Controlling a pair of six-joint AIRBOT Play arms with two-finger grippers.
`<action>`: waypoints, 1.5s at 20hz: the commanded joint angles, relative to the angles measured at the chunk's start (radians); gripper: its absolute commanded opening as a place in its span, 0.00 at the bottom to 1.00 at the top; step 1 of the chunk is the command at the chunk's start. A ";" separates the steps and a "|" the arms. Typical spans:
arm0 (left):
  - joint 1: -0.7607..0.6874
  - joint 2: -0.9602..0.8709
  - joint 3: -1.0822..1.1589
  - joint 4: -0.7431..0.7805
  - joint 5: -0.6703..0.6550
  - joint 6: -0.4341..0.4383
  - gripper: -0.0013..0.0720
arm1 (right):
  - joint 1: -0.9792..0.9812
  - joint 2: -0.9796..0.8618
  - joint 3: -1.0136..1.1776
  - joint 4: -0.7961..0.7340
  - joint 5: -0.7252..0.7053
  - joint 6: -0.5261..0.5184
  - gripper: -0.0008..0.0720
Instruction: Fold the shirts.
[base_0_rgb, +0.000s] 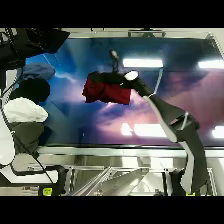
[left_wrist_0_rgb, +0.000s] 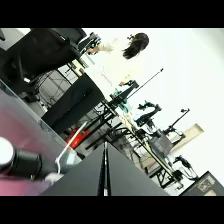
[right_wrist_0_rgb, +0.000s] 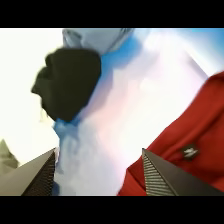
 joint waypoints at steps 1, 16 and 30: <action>-0.001 0.006 -0.025 -0.014 -0.025 0.013 0.04 | -0.181 0.091 0.004 -0.193 0.274 0.219 0.79; -0.002 0.006 -0.025 -0.010 -0.026 0.035 0.05 | -0.264 -0.054 -0.159 -0.483 0.392 0.550 0.79; -0.002 0.006 -0.025 -0.010 -0.079 0.037 0.04 | -0.411 0.201 -0.138 -0.456 0.244 0.571 0.04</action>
